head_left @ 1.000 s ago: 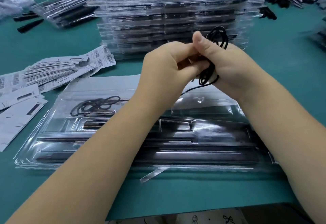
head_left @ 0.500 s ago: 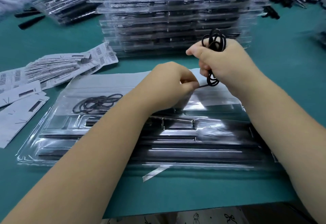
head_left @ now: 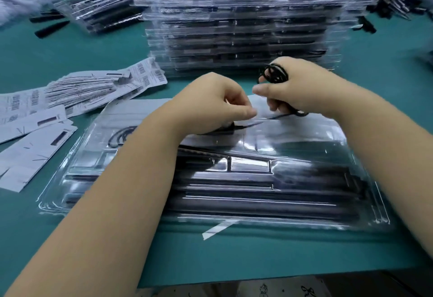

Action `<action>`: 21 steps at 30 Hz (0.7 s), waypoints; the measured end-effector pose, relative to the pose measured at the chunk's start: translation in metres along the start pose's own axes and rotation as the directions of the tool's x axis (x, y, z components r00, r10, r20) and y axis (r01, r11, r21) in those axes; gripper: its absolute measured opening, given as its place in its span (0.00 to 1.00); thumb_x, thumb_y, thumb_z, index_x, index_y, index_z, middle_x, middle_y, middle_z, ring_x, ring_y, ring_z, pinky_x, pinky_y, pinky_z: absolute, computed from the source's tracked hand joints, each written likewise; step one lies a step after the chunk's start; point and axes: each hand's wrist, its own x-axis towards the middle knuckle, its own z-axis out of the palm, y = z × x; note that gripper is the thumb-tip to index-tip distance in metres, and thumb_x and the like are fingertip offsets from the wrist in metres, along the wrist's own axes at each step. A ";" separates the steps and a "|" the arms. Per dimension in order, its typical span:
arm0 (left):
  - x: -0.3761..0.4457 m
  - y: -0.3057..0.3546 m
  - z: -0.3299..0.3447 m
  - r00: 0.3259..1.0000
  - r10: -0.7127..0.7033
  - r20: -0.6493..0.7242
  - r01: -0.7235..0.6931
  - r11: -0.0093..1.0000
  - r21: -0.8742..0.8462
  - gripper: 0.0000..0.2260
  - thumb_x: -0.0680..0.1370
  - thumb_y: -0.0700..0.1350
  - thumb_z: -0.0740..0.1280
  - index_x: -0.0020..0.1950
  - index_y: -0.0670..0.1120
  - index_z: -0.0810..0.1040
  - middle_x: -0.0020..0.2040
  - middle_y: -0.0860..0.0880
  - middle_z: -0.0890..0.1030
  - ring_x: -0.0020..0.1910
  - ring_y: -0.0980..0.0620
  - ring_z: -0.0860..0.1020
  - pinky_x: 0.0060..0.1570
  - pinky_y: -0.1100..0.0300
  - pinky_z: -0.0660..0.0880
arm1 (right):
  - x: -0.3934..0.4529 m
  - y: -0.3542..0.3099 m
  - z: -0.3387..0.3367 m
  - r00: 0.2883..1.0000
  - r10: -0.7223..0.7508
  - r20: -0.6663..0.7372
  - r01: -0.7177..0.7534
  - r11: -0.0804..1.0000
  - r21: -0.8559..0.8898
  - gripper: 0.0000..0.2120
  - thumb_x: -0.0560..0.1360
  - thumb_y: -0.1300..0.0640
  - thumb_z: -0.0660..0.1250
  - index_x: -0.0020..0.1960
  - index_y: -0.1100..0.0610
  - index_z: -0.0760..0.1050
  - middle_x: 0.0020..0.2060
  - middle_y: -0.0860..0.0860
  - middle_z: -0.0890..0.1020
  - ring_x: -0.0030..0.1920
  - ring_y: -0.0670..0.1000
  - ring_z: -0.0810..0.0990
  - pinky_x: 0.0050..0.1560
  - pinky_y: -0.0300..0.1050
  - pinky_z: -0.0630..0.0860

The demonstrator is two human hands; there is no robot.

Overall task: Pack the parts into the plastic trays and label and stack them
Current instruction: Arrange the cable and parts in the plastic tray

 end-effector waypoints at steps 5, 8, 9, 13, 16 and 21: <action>-0.001 0.004 0.010 0.998 0.047 0.033 -0.051 0.992 0.115 0.10 0.74 0.55 0.69 0.37 0.53 0.73 0.27 0.63 0.74 0.28 0.65 0.71 0.29 0.70 0.64 | -0.003 0.010 -0.012 0.994 0.048 0.101 -0.071 0.970 0.232 0.09 0.75 0.51 0.68 0.39 0.55 0.77 0.30 0.48 0.83 0.29 0.46 0.79 0.31 0.37 0.76; 0.003 0.003 0.011 0.998 0.058 0.002 -0.057 0.963 0.262 0.10 0.77 0.56 0.63 0.37 0.56 0.69 0.32 0.62 0.72 0.32 0.68 0.70 0.33 0.72 0.64 | -0.005 0.014 -0.027 0.992 0.084 0.092 -0.115 0.901 0.419 0.09 0.74 0.51 0.69 0.39 0.55 0.78 0.30 0.51 0.82 0.30 0.50 0.81 0.29 0.38 0.76; 0.003 0.003 0.011 0.998 0.058 0.005 -0.056 0.949 0.311 0.09 0.78 0.57 0.62 0.39 0.56 0.69 0.33 0.61 0.72 0.33 0.67 0.70 0.34 0.73 0.64 | -0.004 0.016 -0.028 0.991 0.107 0.087 -0.134 0.884 0.447 0.09 0.73 0.51 0.69 0.40 0.55 0.78 0.31 0.52 0.82 0.30 0.51 0.81 0.29 0.39 0.77; 0.003 0.001 0.015 0.997 0.069 0.015 -0.070 0.929 0.362 0.08 0.79 0.57 0.60 0.43 0.55 0.71 0.37 0.59 0.73 0.36 0.63 0.69 0.33 0.71 0.61 | -0.008 0.020 -0.021 0.977 0.155 0.149 -0.202 0.900 0.386 0.11 0.70 0.50 0.71 0.38 0.58 0.80 0.29 0.52 0.82 0.29 0.49 0.80 0.27 0.37 0.76; 0.002 -0.001 0.015 0.997 0.075 0.011 -0.074 0.932 0.354 0.08 0.78 0.57 0.60 0.42 0.56 0.70 0.36 0.60 0.72 0.35 0.64 0.69 0.34 0.74 0.62 | -0.014 0.019 -0.017 0.979 0.150 0.134 -0.186 0.933 0.307 0.11 0.71 0.51 0.72 0.35 0.57 0.80 0.28 0.51 0.82 0.28 0.48 0.80 0.28 0.35 0.74; 0.002 -0.001 0.015 0.997 0.074 0.007 -0.072 0.937 0.343 0.11 0.77 0.58 0.61 0.37 0.57 0.68 0.34 0.61 0.72 0.34 0.66 0.69 0.34 0.75 0.63 | -0.015 0.011 -0.011 0.979 0.164 0.120 -0.153 0.984 -0.096 0.24 0.72 0.36 0.65 0.29 0.55 0.77 0.26 0.48 0.81 0.25 0.44 0.77 0.32 0.42 0.71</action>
